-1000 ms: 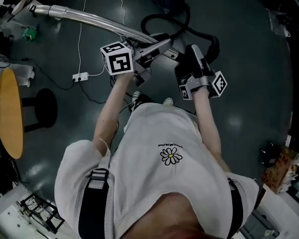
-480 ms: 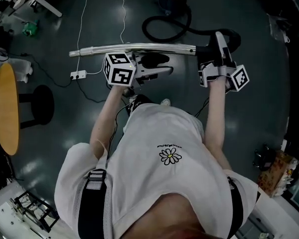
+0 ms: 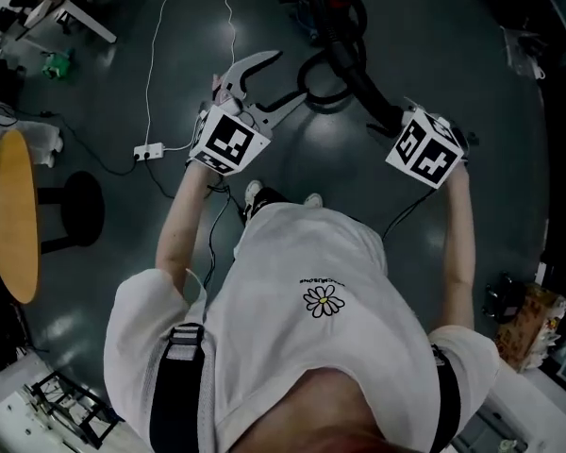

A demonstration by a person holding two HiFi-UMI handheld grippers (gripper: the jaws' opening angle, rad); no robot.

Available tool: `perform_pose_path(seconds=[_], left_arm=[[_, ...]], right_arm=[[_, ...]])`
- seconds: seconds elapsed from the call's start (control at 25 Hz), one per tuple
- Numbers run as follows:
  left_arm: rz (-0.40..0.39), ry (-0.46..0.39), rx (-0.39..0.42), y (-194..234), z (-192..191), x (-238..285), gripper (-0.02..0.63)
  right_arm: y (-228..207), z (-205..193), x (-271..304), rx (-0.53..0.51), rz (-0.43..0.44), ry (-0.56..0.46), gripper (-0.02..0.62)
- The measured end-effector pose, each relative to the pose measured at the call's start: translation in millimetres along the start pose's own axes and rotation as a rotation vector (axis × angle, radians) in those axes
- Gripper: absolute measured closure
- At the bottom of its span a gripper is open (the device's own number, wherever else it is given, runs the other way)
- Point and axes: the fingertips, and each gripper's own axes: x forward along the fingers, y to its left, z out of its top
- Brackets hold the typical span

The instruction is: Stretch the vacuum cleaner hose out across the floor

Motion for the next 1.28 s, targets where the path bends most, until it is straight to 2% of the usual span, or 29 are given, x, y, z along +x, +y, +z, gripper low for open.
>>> perform_pose_path(seconds=[0.08,0.16,0.24,0.32,0.44,0.48,0.52,0.6,0.64,0.72,0.76,0.84,0.96,1.08,1.16,1.28], left_arm=[[-0.023,0.047,0.159,-12,3,11,0.254],[-0.055,0.091,0.277,-26,1,18,0.237],[-0.063,0.086,0.326,-36,6,22,0.235],[-0.062,0.065,0.35,-43,16,25,0.235],[-0.106,0.122,0.41,-54,19,29,0.236],[-0.163,0.167,0.381,-63,14,28,0.238],[-0.254,0.219,0.321,-78,8,25,0.239],[-0.489,0.314,0.199,-120,-9,11,0.241],[-0.585,0.336,0.161,-140,-15,3,0.281],[-0.707,0.321,0.072,-172,-19,-13,0.417],[-0.752,0.297,0.011,-184,-15,-21,0.487],[-0.851,0.226,-0.128,-205,7,-36,0.497],[-1.027,0.068,-0.343,-229,61,-65,0.51],[-1.157,-0.067,-0.445,-260,113,-101,0.511],[-1.213,-0.162,-0.492,-290,144,-134,0.511],[-1.232,-0.282,-0.57,-337,178,-201,0.511]], right_arm=[[-10,-31,-13,-0.178,-0.115,0.206,0.505],[-22,-45,-30,-0.324,-0.211,0.314,0.523],[-21,-42,-42,-0.427,-0.241,0.314,0.526],[-13,-31,-50,-0.479,-0.242,0.259,0.526],[-2,-18,-56,-0.512,-0.235,0.178,0.525],[-3,-18,-56,-0.514,-0.241,0.168,0.525],[-7,-21,-55,-0.511,-0.253,0.169,0.525],[-15,-29,-52,-0.513,-0.282,0.185,0.525],[-17,-29,-51,-0.525,-0.3,0.183,0.525],[-18,-18,-52,-0.56,-0.356,0.129,0.525],[-18,-9,-55,-0.572,-0.396,0.078,0.525],[-19,12,-71,-0.579,-0.5,-0.037,0.525],[-19,41,-107,-0.582,-0.678,-0.185,0.525],[-7,67,-139,-0.55,-0.825,-0.341,0.525],[23,88,-151,-0.537,-0.841,-0.475,0.525],[96,129,-158,-0.532,-0.765,-0.65,0.525]])
